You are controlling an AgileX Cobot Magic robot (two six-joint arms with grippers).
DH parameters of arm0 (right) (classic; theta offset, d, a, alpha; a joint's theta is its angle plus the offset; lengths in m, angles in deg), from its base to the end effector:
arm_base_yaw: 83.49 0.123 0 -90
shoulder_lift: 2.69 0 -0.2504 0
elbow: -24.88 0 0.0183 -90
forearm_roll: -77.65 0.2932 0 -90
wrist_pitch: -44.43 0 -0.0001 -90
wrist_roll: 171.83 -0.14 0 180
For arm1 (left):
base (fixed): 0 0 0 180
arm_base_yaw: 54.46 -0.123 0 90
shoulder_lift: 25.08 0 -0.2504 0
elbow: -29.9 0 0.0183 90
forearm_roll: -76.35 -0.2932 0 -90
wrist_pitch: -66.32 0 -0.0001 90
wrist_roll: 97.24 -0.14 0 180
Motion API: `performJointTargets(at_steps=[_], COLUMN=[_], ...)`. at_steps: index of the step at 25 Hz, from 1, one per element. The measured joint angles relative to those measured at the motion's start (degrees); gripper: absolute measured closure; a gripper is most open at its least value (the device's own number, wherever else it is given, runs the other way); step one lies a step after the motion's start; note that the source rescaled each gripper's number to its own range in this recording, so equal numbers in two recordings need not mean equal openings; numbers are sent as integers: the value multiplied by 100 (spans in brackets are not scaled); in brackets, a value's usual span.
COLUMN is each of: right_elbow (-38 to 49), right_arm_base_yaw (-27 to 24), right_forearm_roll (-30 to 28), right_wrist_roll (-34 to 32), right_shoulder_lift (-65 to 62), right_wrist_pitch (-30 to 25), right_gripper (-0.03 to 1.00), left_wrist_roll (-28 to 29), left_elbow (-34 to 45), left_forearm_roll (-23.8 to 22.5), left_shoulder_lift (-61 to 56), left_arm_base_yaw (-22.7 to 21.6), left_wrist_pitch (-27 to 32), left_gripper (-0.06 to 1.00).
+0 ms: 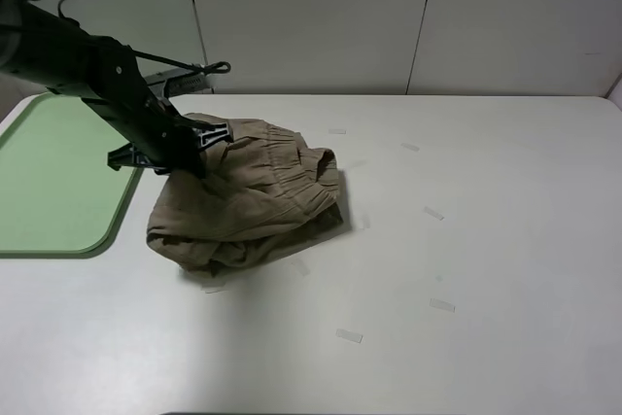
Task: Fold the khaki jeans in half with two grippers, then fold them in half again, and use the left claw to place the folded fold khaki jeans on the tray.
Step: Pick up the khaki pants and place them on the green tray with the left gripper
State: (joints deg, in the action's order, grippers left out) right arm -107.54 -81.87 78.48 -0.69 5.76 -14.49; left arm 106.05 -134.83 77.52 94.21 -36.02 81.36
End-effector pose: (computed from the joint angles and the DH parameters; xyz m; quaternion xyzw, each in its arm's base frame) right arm 0.1120 0.0049 0.2797 0.0531 0.8415 0.0563 0.5347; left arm 0.3935 -0.1320 0.0279 -0.0496 0.9637 -0.0982 0.2432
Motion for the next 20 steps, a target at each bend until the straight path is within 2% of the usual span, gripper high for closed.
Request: performJointTargets(at_steps=[10,15,20], right_elbow=[0,0,0], right_arm_base_yaw=[0,0,0], right_forearm_roll=[0,0,0], right_wrist_roll=[0,0,0], right_shoulder_lift=[0,0,0], right_wrist_pitch=[0,0,0], right_gripper=[-3,-3,-3], left_wrist_roll=[-105,-514,-1034], left_elbow=[0,0,0], left_forearm_roll=[-791,-835,-848], left_shoulder_lift=[-538,-613,-614], left_arm_base_yaw=[-629,-1158,-1863], left_wrist_pitch=[893,1211,1130], left_gripper=[88,88,88])
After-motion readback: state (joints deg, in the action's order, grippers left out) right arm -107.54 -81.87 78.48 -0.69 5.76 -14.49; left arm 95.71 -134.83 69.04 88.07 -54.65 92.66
